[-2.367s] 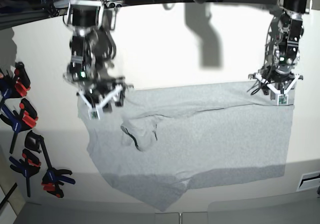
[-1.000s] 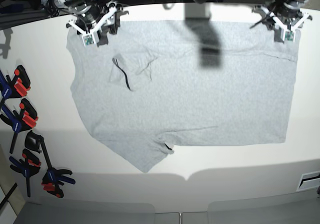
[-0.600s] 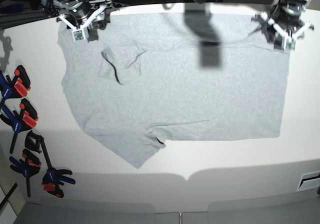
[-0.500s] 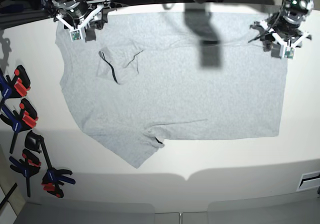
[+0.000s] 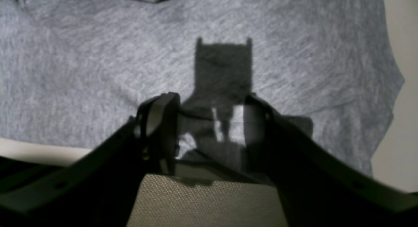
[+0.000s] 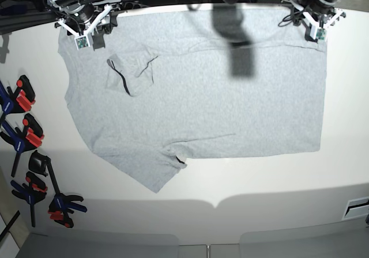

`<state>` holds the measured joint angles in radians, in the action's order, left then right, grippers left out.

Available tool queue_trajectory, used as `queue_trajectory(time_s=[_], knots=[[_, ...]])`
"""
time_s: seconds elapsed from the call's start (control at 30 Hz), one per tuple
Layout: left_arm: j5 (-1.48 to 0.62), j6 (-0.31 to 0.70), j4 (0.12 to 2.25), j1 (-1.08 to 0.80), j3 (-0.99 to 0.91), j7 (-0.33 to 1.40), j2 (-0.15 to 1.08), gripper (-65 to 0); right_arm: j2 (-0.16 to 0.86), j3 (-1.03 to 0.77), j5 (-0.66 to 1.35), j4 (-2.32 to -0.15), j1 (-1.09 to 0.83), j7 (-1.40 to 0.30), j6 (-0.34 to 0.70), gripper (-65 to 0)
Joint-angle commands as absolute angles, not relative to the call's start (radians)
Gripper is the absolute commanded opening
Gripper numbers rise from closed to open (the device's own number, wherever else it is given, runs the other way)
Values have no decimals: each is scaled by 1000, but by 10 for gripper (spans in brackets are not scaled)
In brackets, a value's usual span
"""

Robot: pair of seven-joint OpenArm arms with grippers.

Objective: Fold the T-shirt properly
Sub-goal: 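Release the shirt and raise both grippers above the collar edge, then move the left gripper along the shirt's side edge toward the hem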

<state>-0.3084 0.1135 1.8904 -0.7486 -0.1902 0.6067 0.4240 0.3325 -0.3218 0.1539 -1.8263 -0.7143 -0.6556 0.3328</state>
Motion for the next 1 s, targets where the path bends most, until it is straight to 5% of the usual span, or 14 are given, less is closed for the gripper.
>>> queue_trajectory(time_s=[0.0, 0.6, 0.97], knots=[[-290, 113, 1904, -757, -196, 598, 427, -379, 344, -328, 112, -1831, -726, -698, 313, -343], [-284, 113, 1905, -538, -196, 548, 435, -379, 344, -328, 112, -2096, -726, -655, 313, -342], [-80, 113, 1864, -152, -196, 584, 435, -379, 343, -328, 113, -2105, -574, -776, 314, -305]])
